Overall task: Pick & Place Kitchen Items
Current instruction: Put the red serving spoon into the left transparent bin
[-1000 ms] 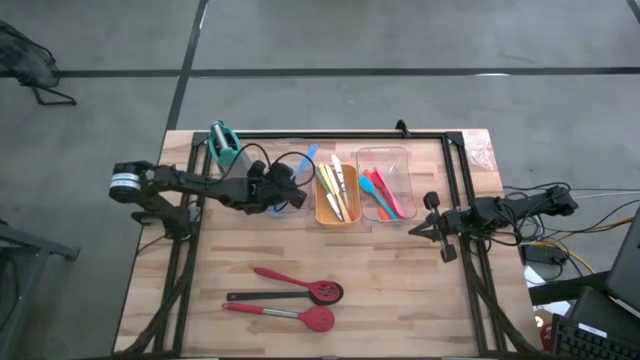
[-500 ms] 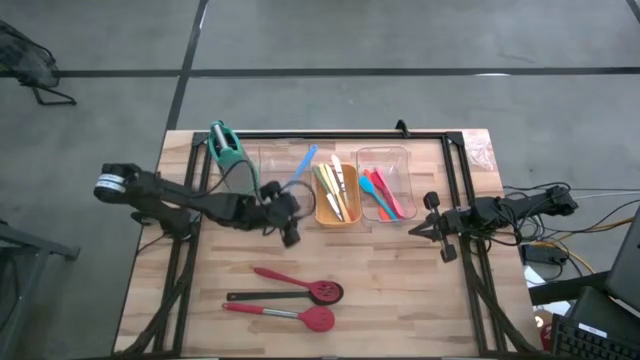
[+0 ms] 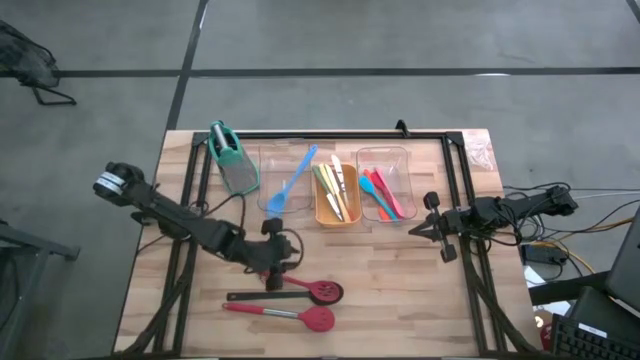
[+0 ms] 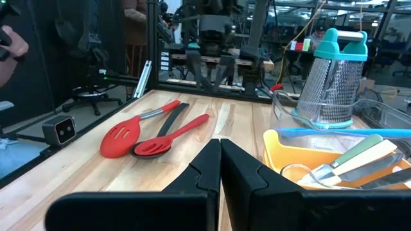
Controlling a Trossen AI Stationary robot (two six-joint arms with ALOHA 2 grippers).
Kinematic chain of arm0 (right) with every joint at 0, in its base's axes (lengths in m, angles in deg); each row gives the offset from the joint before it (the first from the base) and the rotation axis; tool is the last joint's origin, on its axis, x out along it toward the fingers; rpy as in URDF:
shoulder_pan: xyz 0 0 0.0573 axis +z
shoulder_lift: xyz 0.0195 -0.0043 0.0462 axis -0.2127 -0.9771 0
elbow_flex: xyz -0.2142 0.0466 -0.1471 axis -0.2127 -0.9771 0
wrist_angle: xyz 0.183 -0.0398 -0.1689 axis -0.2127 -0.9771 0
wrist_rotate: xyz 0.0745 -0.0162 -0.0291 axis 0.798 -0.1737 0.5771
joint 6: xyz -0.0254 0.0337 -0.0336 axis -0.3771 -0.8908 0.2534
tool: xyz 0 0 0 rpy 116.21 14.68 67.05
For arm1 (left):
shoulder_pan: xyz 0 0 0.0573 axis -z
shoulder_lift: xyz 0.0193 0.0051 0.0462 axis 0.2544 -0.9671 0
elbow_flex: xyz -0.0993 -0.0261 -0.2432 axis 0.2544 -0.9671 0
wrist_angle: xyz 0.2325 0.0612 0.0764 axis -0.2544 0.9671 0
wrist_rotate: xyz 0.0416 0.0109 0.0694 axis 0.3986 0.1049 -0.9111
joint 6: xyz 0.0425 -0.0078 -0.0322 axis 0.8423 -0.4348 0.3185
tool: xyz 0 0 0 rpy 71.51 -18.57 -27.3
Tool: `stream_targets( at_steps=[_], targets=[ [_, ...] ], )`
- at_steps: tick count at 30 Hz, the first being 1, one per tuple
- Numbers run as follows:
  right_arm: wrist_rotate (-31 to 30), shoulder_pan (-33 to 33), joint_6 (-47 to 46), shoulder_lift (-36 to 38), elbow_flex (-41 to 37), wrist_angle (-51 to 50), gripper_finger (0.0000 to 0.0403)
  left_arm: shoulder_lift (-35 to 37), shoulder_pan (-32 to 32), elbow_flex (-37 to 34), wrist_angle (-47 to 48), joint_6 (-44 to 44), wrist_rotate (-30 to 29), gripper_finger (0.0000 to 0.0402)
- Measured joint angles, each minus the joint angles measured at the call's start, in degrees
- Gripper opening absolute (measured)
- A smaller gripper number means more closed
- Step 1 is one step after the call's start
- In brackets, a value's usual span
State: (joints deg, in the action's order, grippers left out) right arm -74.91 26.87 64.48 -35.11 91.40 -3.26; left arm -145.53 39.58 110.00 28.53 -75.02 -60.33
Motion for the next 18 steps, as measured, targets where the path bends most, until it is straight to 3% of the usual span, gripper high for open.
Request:
stream_targets(
  at_steps=[9, 18],
  targets=[
    [0.0, 0.0, 0.0, 0.0, 0.0, 0.0, 0.0009, -0.1, 5.2, -4.6, -5.8, -8.1, -1.3, 0.0145],
    [0.0, 0.0, 0.0, 0.0, 0.0, 0.0, 0.0008, -1.4, 6.3, -9.4, -19.6, -4.4, -3.1, 0.0145]
  ],
)
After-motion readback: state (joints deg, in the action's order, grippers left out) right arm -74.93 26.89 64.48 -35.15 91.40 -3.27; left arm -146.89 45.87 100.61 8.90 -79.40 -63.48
